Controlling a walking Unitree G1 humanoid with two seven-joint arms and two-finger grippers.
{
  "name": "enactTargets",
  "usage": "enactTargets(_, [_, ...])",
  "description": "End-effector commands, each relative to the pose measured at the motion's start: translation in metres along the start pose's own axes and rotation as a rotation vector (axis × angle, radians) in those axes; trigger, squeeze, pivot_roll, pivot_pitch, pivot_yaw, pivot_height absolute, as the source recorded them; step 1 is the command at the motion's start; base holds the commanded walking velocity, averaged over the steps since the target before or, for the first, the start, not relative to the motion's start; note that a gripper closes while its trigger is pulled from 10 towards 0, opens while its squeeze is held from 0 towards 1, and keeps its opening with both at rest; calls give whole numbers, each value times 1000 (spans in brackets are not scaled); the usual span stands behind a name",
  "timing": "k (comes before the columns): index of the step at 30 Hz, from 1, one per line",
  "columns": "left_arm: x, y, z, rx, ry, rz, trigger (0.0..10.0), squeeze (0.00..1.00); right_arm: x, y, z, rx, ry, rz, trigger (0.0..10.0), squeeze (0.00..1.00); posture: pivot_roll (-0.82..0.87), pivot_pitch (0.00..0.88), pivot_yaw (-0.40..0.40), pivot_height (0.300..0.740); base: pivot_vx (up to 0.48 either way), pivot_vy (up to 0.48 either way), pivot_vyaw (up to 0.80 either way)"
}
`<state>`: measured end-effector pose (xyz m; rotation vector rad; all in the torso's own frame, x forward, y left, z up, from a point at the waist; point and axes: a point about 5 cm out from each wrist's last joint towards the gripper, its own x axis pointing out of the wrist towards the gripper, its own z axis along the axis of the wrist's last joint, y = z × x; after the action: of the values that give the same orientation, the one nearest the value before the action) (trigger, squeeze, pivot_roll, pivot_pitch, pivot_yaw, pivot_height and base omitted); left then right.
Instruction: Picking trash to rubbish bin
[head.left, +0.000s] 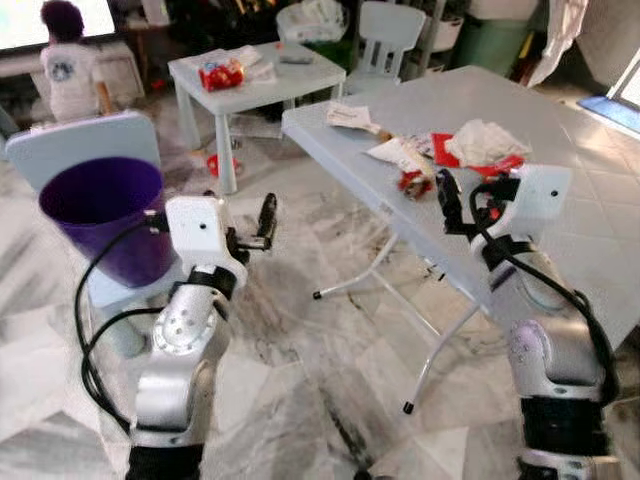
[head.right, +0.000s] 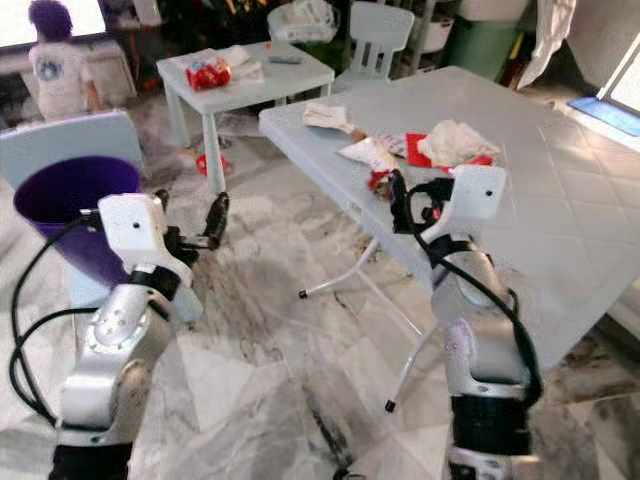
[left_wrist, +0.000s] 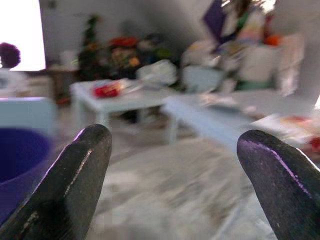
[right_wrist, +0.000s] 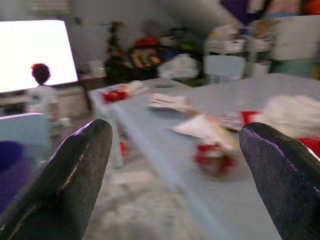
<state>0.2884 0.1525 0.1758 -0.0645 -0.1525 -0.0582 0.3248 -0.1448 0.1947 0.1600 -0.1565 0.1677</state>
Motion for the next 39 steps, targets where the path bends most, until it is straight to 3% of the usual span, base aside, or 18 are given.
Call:
enactTargets(1, [3, -10, 5, -12, -21, -28, 10000, 0, -1, -11, 8, -20, -21, -30, 10000, 0, 95, 91, -50, 740, 0, 0, 0])
enactTargets(7, [3, -8, 4, -4, -15, -19, 10000, 0, -1, -11, 8, -19, -21, -25, 10000, 0, 93, 92, -50, 740, 0, 100, 0])
enactTargets(25, [2, -7, 5, -4, -22, -34, 10000, 0, -1, -11, 9, -92, -23, -31, 10000, 0, 94, 90, -50, 740, 0, 409, 0])
enactTargets(35, [3, -6, 4, -23, -20, -32, 10000, 0, -2, -9, 9, -71, -22, -10, 10000, 0, 92, 85, -47, 740, 145, 412, 0])
enactTargets(39, [4, -7, 5, -35, -24, -21, 10000, 0, -2, -9, 9, -74, -23, -9, 10000, 0, 92, 85, -47, 740, 0, 0, 0])
